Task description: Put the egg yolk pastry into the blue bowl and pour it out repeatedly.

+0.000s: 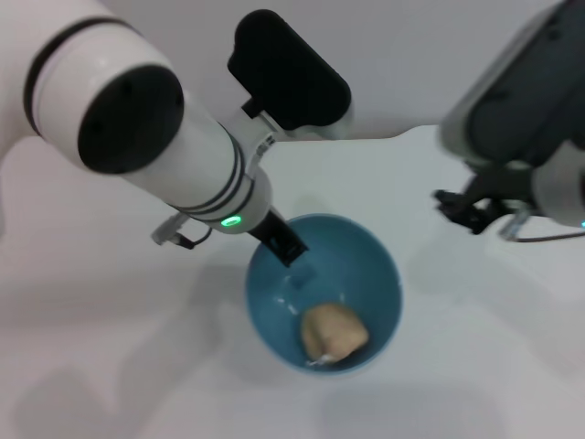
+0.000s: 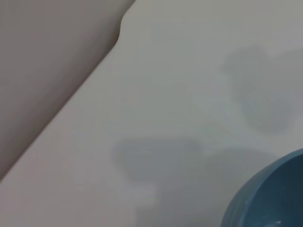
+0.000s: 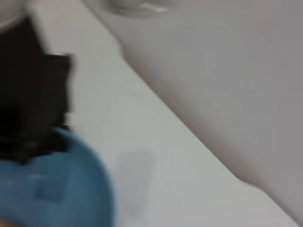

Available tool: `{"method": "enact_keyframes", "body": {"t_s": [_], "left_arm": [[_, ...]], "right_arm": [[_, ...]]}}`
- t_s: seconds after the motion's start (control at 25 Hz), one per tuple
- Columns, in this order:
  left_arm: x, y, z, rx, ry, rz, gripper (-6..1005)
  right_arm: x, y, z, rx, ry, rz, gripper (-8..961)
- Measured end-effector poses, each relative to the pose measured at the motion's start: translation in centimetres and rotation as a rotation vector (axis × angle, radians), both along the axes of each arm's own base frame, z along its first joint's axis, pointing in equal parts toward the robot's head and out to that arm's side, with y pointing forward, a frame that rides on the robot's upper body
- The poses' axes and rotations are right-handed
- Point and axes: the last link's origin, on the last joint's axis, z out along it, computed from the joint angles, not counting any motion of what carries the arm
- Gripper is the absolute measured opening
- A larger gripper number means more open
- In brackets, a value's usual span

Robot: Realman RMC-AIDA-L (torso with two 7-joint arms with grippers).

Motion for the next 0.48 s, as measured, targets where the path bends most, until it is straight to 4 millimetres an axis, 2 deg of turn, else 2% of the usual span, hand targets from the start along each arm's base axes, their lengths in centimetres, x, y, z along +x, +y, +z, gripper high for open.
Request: {"method": "enact_keyframes", "body": {"t_s": [0.12, 0.4, 0.48], "left_arm": [[0.2, 0.0, -1.0, 0.012, -0.039, -0.048, 12], [1.5, -0.8, -3.0, 0.024, -0.158, -0.178, 13], [1.8, -0.8, -3.4, 0.047, -0.216, -0.215, 13]], "right_arm": [[2.2, 0.3, 1.0, 0.055, 0.028, -0.099, 433], [9.3, 0.4, 2.5, 0.115, 0.012, -0.354, 432], [10.5, 0.1, 2.6, 0.124, 0.014, -0.390, 432]]}}
